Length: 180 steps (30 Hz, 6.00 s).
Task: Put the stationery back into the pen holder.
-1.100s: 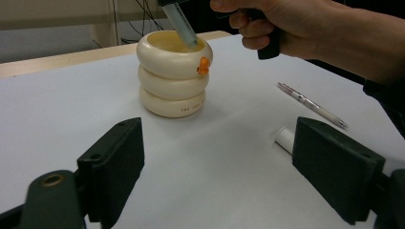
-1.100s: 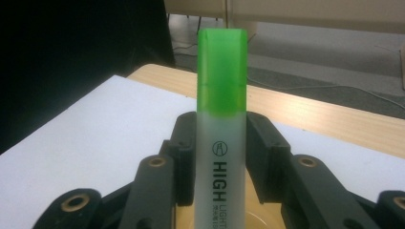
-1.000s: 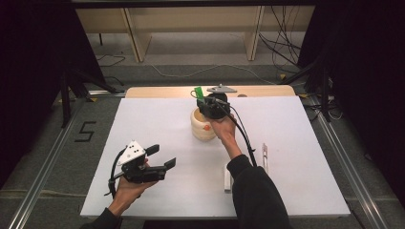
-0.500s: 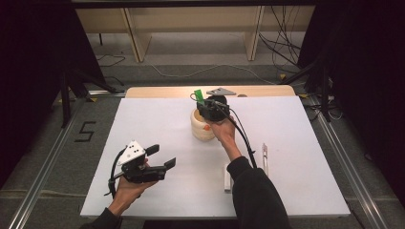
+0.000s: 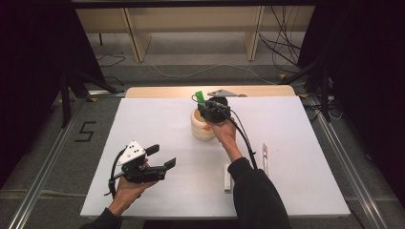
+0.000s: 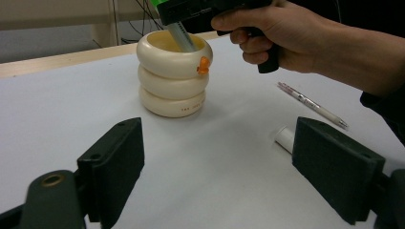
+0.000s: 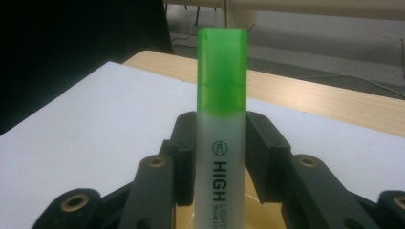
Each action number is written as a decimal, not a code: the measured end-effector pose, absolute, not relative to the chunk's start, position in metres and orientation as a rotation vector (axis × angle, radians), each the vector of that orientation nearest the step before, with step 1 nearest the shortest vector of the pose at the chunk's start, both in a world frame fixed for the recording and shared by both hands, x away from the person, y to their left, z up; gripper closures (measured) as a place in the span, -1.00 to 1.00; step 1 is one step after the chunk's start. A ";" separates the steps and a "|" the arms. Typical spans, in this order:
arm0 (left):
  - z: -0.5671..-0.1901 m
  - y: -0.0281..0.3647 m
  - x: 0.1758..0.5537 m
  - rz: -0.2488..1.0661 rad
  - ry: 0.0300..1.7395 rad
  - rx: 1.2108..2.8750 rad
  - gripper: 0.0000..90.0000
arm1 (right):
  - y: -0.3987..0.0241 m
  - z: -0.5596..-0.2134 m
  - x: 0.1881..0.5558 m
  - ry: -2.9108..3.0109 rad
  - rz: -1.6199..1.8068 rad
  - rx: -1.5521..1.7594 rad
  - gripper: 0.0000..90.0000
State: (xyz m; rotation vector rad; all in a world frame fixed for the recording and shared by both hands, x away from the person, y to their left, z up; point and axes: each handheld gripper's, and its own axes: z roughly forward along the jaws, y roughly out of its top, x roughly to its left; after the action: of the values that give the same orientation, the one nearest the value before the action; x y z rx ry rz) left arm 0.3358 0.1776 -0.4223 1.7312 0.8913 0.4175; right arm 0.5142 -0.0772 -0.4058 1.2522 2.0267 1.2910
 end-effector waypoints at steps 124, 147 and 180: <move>-0.423 0.175 0.337 0.418 0.889 1.737 -0.61 | -0.135 -0.447 0.377 2.584 0.698 1.349 -0.35; -0.423 0.174 0.337 0.418 0.888 1.739 -0.61 | -0.135 -0.459 0.383 2.608 0.654 1.377 -0.20; -0.424 0.174 0.337 0.417 0.887 1.744 -0.61 | -0.130 -0.465 0.383 2.587 0.530 1.353 0.25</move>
State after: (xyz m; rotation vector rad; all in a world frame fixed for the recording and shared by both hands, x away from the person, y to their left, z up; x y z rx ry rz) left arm 0.3373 0.1745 -0.4236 1.7444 0.8872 0.4167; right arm 0.3833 -0.1301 -0.4645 1.3531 2.5874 0.5298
